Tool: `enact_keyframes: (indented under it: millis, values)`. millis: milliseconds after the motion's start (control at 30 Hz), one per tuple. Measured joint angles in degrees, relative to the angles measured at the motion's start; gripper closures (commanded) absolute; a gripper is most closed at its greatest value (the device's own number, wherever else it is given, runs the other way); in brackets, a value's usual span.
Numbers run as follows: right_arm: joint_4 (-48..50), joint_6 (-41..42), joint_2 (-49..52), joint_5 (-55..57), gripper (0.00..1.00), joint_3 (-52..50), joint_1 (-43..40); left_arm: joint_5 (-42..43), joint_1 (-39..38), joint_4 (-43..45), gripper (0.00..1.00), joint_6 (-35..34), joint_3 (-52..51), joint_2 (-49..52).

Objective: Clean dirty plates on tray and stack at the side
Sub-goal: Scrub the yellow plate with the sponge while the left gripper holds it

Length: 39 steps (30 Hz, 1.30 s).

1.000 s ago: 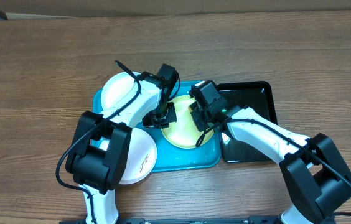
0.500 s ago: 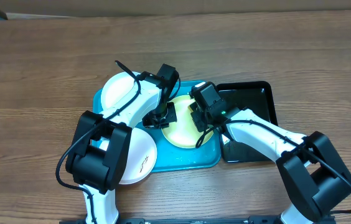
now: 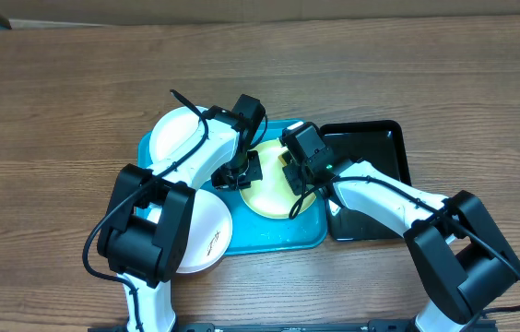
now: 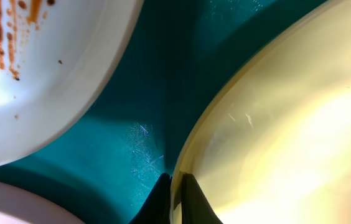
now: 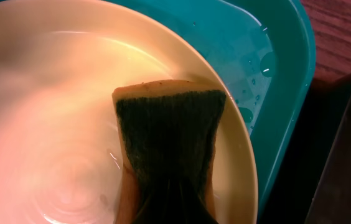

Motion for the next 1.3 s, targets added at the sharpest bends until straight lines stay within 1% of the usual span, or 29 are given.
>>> enact_keyframes:
  millis: [200, 500, 633, 800, 833, 1033, 1300]
  values:
    - [-0.79, -0.61, 0.0, -0.57, 0.96, 0.0, 0.0, 0.0, 0.0, 0.0, 0.96, -0.02, 0.0, 0.0]
    - [-2.27, -2.73, 0.0, -5.38, 0.96, 0.02, -1.31, 0.0, 0.0, 0.0, 0.95, -0.02, 0.0, 0.0]
    - [-4.11, -2.99, 0.0, -9.31, 0.96, 0.46, -2.78, 0.0, 0.0, 0.0, 0.95, -0.02, 0.0, 0.0]
    - [-6.05, -2.93, 0.0, -17.49, 0.96, 1.16, -5.16, -0.02, 0.0, 0.0, 0.95, -0.02, 0.0, 0.0]
    - [-5.62, -2.29, 0.13, -20.59, 0.96, 1.16, -5.77, -0.02, 0.0, 0.0, 0.96, -0.02, 0.0, 0.0]
    - [-2.27, 1.66, 0.9, -27.87, 0.96, 1.4, -6.4, -0.02, 0.0, -0.02, 0.95, -0.02, 0.0, 0.0]
    - [-6.62, 3.69, 1.7, -31.17, 0.96, 8.63, -8.63, -0.02, 0.0, -0.09, 0.95, -0.02, 0.02, 0.0]
